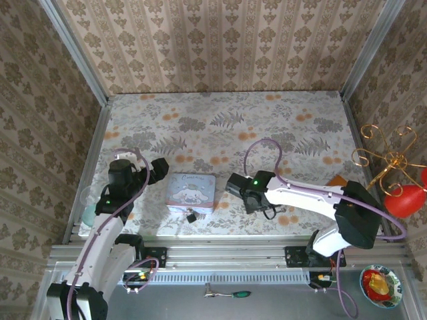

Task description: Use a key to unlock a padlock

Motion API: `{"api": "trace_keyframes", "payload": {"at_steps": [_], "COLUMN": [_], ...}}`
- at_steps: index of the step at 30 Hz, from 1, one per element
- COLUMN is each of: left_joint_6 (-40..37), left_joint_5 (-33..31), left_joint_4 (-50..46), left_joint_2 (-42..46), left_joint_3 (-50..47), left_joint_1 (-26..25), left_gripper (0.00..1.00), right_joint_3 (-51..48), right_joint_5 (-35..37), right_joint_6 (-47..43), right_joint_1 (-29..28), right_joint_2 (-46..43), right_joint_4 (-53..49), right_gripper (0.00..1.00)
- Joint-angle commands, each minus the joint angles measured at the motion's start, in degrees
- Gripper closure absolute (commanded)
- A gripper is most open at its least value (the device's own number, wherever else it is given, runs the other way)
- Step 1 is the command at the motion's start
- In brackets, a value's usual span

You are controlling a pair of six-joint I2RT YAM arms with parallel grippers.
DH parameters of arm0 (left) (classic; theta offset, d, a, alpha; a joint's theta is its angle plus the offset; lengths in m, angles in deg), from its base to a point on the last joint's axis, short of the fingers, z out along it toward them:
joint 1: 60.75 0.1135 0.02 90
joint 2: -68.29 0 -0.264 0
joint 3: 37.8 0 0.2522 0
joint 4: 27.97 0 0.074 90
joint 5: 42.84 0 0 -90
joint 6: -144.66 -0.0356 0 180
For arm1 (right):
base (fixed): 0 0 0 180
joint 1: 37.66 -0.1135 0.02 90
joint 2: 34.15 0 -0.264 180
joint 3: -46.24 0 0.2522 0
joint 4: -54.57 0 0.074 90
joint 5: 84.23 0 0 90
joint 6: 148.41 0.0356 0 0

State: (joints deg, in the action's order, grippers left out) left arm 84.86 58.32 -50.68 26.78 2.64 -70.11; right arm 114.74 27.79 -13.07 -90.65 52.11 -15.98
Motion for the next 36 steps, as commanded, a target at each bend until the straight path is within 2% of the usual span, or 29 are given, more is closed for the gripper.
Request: {"api": "trace_keyframes", "payload": {"at_steps": [1, 4, 6, 13, 28, 36], "left_joint_6": [-0.75, -0.71, -0.75, -0.79, -0.75, -0.67], "left_joint_5": [0.75, 0.88, 0.81, 0.54, 0.10, 0.30], "left_joint_4": [0.45, 0.25, 0.17, -0.15, -0.54, -0.73], "left_joint_2": [0.32, 0.47, 0.56, 0.56, 0.03, -0.05], "left_joint_3": [-0.49, -0.48, -0.57, -0.40, 0.04, 0.39], "left_joint_1": [-0.39, -0.39, -0.48, -0.74, -1.01, -1.17], "left_gripper": [0.00, 0.00, 0.00, 0.00, 0.00, 0.00], "right_joint_3": [-2.51, -4.88, -5.65, -7.54, -7.47, -6.69], "right_joint_5": [2.25, 1.97, -0.27, -1.50, -2.80, -2.41], "right_joint_6": [1.05, -0.78, -1.76, -0.55, 0.37, 0.26], "right_joint_1": [2.88, 5.95, 7.89, 12.62, 13.47, 13.45], "right_joint_2": [0.67, 0.11, -0.29, 1.96, 6.36, 6.86], "right_joint_4": [-4.22, -2.58, -0.63, 0.89, 2.81, 2.91], "right_gripper": [0.30, 0.36, 0.44, 0.52, 0.70, 0.87]}}
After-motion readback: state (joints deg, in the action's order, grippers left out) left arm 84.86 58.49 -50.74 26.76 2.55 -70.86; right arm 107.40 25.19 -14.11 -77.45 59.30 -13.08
